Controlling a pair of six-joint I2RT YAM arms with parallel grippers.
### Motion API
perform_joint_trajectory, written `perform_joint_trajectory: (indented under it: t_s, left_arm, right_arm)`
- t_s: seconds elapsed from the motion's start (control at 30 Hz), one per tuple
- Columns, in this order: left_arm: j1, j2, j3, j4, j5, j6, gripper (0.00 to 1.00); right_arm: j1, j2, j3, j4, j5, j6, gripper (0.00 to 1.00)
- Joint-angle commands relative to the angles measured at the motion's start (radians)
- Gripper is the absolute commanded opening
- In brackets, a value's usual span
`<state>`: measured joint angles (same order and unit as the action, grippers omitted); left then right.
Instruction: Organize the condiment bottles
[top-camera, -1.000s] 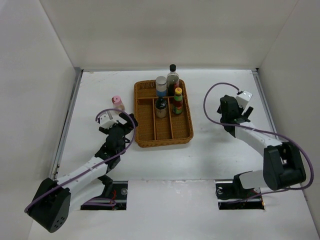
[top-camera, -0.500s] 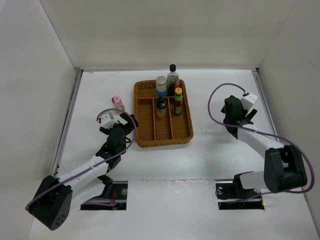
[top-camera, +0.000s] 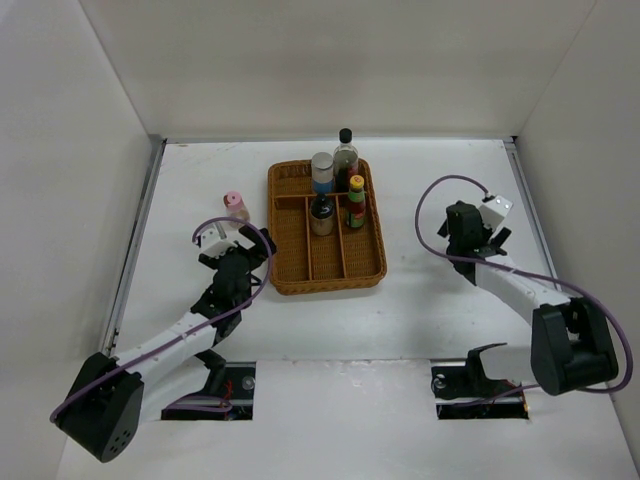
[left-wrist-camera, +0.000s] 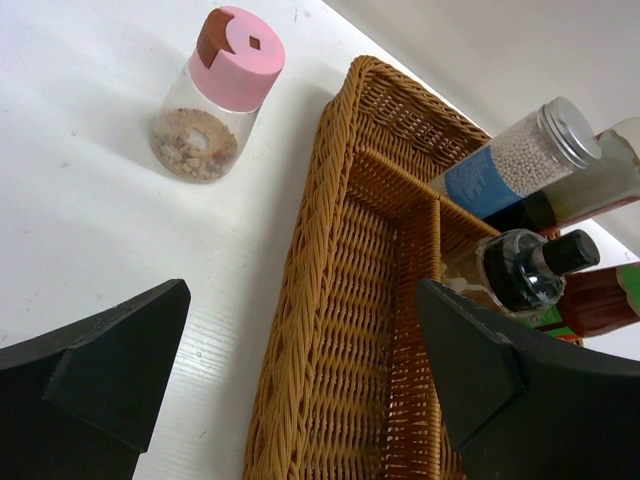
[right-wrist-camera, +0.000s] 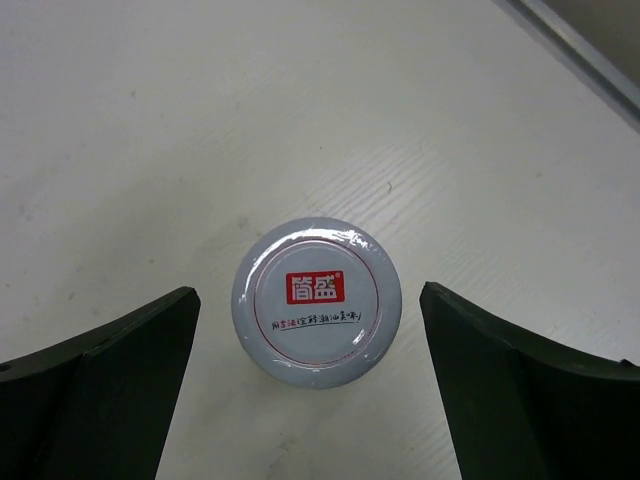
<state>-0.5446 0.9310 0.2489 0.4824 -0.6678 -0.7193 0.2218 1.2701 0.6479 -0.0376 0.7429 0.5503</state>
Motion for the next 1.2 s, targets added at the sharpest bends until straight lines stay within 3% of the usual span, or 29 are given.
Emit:
perform_joint_trajectory:
  t_s: [0.0, 0.2, 0.27, 0.4, 0.6, 0.83, 1.03, 1.17]
  left_arm:
    - [-0.005, -0.029, -0.003, 0.030, 0.007, -0.011, 1.00]
    - [0.004, -0.040, -0.007, 0.028, 0.007, -0.011, 1.00]
    - [0.008, -0.044, -0.007, 0.024, 0.007, -0.009, 1.00]
    - [0.018, -0.037, 0.004, 0.019, -0.004, -0.005, 1.00]
    - [0.039, -0.023, 0.064, -0.047, -0.006, 0.014, 1.00]
    - [0.041, 0.003, 0.167, -0.152, -0.009, 0.070, 1.00]
    - [0.082, 0.012, 0.227, -0.168, -0.035, 0.101, 1.00]
    - [0.133, 0.057, 0.262, -0.171, -0.030, 0.109, 0.94]
  right_arm:
    - [-0.019, 0.057, -0.001, 0.025, -0.046, 0.036, 0.96]
    - [-0.012, 0.084, 0.018, 0.088, -0.018, 0.008, 0.60]
    - [0.047, 0.049, 0.022, 0.084, 0.034, -0.018, 0.53]
    - [0.193, -0.066, 0.039, 0.067, 0.091, -0.090, 0.52]
    - [0.427, -0.156, 0.113, 0.068, 0.050, -0.138, 0.52]
    - [0.595, 0.009, 0.219, 0.228, -0.075, -0.228, 0.53]
    - [0.635, 0.149, 0.263, 0.300, -0.114, -0.254, 0.53]
    - [0.646, 0.208, 0.274, 0.320, -0.105, -0.265, 0.55]
